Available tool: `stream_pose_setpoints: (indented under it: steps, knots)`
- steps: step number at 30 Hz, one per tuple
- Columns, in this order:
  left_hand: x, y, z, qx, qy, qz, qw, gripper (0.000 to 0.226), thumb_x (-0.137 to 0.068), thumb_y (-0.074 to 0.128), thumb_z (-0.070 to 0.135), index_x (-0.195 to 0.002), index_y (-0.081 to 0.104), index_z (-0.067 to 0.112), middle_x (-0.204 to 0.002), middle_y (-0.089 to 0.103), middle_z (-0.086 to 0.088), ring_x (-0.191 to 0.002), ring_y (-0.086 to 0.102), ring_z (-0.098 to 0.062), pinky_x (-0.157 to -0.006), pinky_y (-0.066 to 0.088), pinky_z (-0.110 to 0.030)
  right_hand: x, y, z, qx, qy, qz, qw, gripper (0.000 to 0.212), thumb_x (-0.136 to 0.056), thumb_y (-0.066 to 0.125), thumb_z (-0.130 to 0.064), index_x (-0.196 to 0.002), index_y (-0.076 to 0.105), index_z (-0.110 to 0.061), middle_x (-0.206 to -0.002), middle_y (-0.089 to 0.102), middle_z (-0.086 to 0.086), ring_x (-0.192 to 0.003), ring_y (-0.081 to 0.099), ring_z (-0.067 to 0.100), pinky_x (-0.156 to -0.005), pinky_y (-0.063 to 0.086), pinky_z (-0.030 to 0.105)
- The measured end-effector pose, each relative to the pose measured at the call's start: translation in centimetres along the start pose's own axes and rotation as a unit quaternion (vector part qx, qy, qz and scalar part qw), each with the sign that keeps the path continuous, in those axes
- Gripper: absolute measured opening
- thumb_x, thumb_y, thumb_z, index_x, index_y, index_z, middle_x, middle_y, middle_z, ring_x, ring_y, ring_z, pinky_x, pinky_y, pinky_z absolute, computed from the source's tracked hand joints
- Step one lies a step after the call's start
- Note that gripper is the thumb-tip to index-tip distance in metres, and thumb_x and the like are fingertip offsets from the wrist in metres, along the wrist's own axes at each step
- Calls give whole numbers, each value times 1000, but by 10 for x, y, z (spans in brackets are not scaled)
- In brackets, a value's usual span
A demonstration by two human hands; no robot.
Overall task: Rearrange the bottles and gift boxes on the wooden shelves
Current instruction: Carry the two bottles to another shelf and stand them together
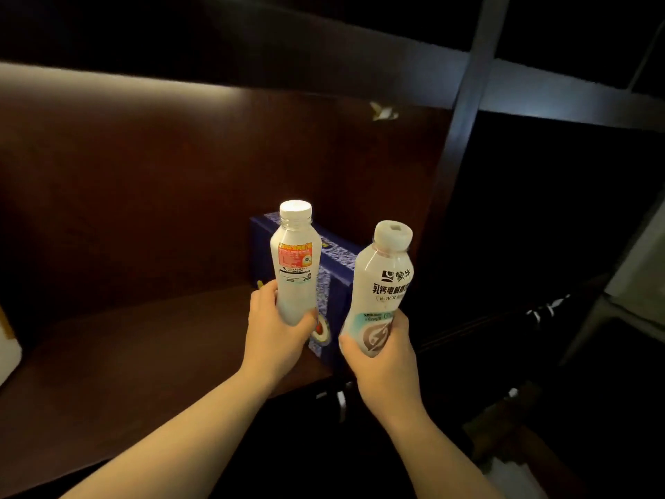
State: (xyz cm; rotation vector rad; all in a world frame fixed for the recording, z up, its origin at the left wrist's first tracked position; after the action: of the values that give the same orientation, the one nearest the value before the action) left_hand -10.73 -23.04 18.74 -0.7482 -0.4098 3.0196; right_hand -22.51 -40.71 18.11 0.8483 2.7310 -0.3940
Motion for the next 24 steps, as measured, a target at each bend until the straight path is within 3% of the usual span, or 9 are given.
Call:
stream_pose_setpoints:
  steps: [2,5,10,13,15,19,24]
  knots:
    - [11,34,30,11,13,-9,1000,64,-64,73,52,-119,43,41,-115,45,18,-107,52,-4,-82,51,-27,-6,-45,-2,1,-18,6,1000,62,-76,84,-34,-115,43,-58,-109,65,-17,-99,63,-6,-74,53,14]
    - [30,88,67,25,15,-11,1000,64,-67,76,47,-123,46,36,-118,48,12,-107,56,-9,-87,55,-40,-15,-114,0,4,-19,13,1000,60,-77,84,-29,-112,43,-56,-105,66,-20,-98,61,-11,-70,49,7]
    - [55,186,118,39,13,-28,999,66,-63,74,49,-122,47,37,-120,52,7,-106,58,-10,-88,55,-43,-26,-230,17,26,-10,35,999,59,-77,82,-34,-119,44,-49,-104,68,-20,-96,65,-7,-68,54,16]
    - [59,242,140,29,10,-48,998,70,-60,73,52,-122,46,35,-119,49,7,-105,58,-12,-86,56,-42,-38,-289,28,38,-5,59,998,58,-78,83,-32,-121,46,-44,-106,68,-17,-96,66,-3,-75,58,24]
    - [56,279,150,26,10,-60,998,75,-60,74,53,-126,46,30,-119,48,8,-104,57,-13,-85,56,-42,-49,-322,38,37,-8,76,996,58,-78,83,-31,-120,46,-47,-107,69,-19,-98,67,-2,-78,59,26]
    - [42,348,158,33,13,-71,997,82,-60,72,55,-131,44,27,-115,42,15,-106,55,-13,-85,55,-40,-79,-369,55,53,-22,99,993,66,-78,82,-32,-106,38,-73,-112,60,-37,-99,63,-10,-71,51,8]
    - [3,442,144,32,18,-95,995,83,-62,73,55,-134,42,26,-118,42,9,-108,54,-16,-87,55,-44,-145,-403,99,80,-8,104,991,64,-79,82,-32,-113,39,-63,-111,65,-24,-102,63,-7,-75,54,14]
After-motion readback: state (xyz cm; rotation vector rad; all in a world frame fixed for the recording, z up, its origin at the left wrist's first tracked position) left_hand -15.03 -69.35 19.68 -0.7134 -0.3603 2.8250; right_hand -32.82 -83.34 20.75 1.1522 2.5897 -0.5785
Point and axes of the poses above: each hand's wrist, its own x-axis away from the middle knuckle, its own y-axis out of the palm, z = x × y, the point moved 7 cm from there along -x, towards the middle knuckle
